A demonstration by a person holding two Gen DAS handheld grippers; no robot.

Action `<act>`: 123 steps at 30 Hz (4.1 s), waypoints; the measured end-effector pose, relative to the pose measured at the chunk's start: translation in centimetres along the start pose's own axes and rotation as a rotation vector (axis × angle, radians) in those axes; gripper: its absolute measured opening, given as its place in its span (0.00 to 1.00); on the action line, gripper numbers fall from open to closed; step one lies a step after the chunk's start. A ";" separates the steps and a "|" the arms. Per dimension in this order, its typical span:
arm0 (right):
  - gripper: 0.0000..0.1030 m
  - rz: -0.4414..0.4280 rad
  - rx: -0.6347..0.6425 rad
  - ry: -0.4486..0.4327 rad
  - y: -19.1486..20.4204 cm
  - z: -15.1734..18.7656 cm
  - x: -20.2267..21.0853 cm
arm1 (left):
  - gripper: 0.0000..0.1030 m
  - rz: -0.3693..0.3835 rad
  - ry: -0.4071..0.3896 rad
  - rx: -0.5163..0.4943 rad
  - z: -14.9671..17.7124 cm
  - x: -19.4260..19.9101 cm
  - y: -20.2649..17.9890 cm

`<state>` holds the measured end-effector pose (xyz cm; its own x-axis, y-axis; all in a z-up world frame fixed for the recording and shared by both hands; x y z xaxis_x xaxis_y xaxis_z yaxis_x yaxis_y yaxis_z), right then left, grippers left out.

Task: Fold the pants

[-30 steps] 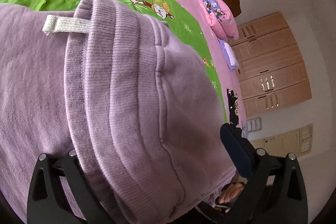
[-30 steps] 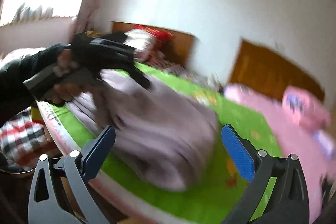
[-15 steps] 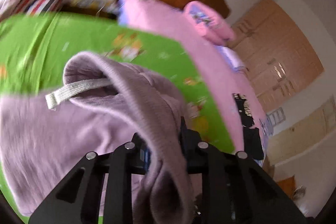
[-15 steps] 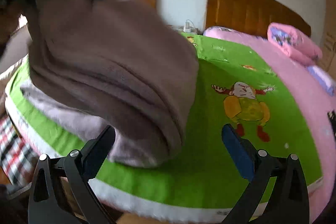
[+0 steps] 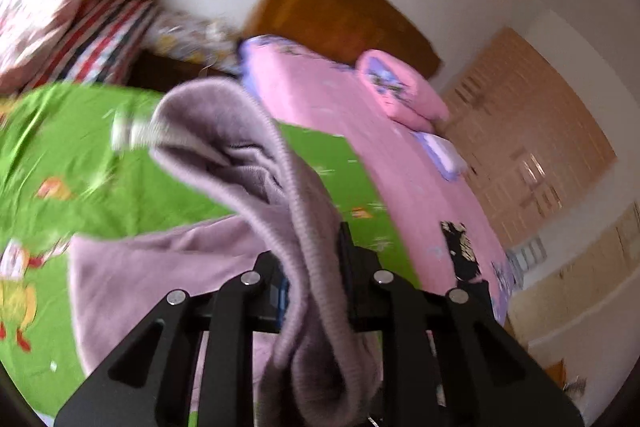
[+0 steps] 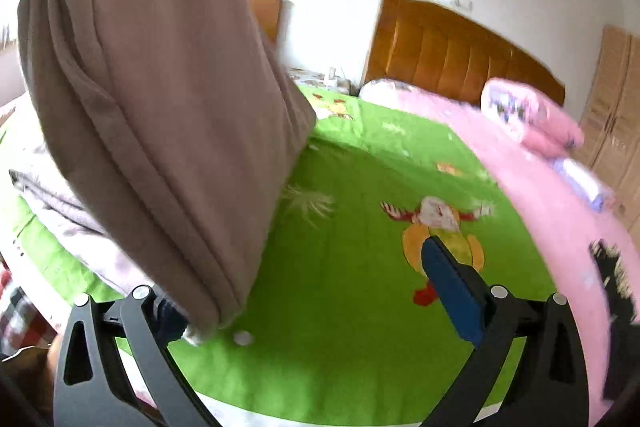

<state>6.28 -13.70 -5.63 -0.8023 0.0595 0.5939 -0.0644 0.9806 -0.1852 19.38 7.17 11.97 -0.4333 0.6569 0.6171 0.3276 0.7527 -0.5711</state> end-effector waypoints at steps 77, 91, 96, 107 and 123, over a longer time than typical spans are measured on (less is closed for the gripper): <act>0.96 -1.223 -0.471 0.398 -1.5 -12.1 -13.4 | 0.88 -0.251 -0.107 -0.550 17.6 -9.9 -2.9; 0.96 -0.893 -0.401 0.426 0.3 -17.4 -19.9 | 0.89 -0.275 0.051 -0.619 19.4 -15.4 -2.1; 0.96 -1.097 -0.349 0.408 1.6 -15.6 -14.0 | 0.90 -0.282 0.028 -0.624 19.6 -15.3 -2.1; 0.96 -0.977 -0.442 0.399 2.2 -17.1 -20.1 | 0.85 -0.270 0.006 -0.598 19.9 -12.8 -2.8; 0.95 -1.020 -0.207 0.511 15.6 -18.6 -18.7 | 0.88 -0.433 -0.050 -0.300 16.2 -6.2 8.3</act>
<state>31.33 3.96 -5.04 -0.0976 -0.7541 0.6495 -0.4070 0.6258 0.6654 11.15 8.63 -5.37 -0.6192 0.2852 0.7316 0.3323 0.9393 -0.0850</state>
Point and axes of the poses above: each gripper's, at about its wrist camera, not at the fingertips, and x roughly against the way its jaws point, y to its left, z to its underside, the point moved 5 cm from there along -x, roughly the way its jaws point, and after that the axes turned 1 degree about y, right-handed, at the moved point
